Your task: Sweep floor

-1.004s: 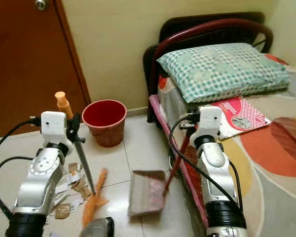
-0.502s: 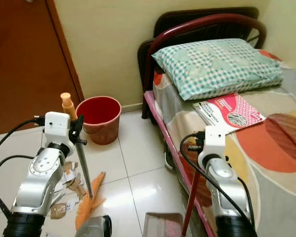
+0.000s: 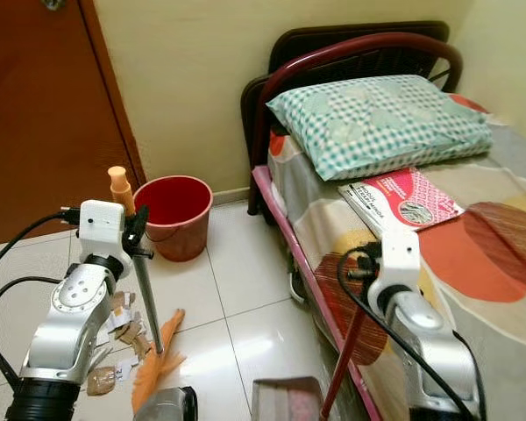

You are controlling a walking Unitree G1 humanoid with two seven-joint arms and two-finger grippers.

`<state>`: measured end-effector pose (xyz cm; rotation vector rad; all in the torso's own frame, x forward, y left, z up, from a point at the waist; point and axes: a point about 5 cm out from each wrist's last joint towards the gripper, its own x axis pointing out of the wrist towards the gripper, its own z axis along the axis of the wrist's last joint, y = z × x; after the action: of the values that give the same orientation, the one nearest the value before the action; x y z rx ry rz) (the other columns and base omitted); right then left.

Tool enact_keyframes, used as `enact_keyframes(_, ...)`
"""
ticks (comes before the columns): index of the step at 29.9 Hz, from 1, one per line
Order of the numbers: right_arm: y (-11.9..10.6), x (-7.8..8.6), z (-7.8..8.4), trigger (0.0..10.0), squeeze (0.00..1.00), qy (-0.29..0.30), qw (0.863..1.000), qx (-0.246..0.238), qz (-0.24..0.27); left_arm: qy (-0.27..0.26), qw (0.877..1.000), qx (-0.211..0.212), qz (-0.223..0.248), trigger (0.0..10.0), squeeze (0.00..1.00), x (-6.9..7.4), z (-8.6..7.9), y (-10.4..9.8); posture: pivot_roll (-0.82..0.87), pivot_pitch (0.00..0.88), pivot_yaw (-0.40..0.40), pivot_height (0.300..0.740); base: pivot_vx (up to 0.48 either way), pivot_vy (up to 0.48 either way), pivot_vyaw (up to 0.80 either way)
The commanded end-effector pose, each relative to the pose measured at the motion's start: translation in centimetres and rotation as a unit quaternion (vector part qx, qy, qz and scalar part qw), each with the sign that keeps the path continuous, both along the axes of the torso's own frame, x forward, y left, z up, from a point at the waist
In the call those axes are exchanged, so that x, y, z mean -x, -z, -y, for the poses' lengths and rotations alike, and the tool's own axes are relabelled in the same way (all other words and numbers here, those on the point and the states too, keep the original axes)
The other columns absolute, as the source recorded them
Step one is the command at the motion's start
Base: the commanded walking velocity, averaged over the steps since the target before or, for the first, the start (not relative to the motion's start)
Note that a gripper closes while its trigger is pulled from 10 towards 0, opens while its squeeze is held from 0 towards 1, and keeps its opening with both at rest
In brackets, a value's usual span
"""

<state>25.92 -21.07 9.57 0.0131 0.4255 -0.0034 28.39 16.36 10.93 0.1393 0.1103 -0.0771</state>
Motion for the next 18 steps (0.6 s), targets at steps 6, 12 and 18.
enact_keyframes(6,-1.7,-1.8,-2.7,10.0,0.00,0.004,0.997,-0.033,0.076,-0.001,0.999,-0.024,0.024,10.0,0.00,-0.6,-1.0,-1.6,-0.01,0.034,-0.019,0.740,0.000,0.000,0.00)
enact_keyframes(12,-2.7,-3.0,-2.6,10.0,0.00,0.022,0.991,-0.072,0.114,0.009,0.999,-0.023,0.027,10.0,0.00,-0.6,-0.1,-1.7,0.00,0.038,-0.021,0.740,0.000,0.000,0.00)
enact_keyframes(18,-1.7,-3.2,-3.1,10.0,0.00,0.016,0.995,-0.016,0.093,0.001,0.999,-0.025,0.025,10.0,0.00,-0.6,-0.6,-1.6,-0.01,0.040,-0.023,0.740,0.000,0.000,0.00)
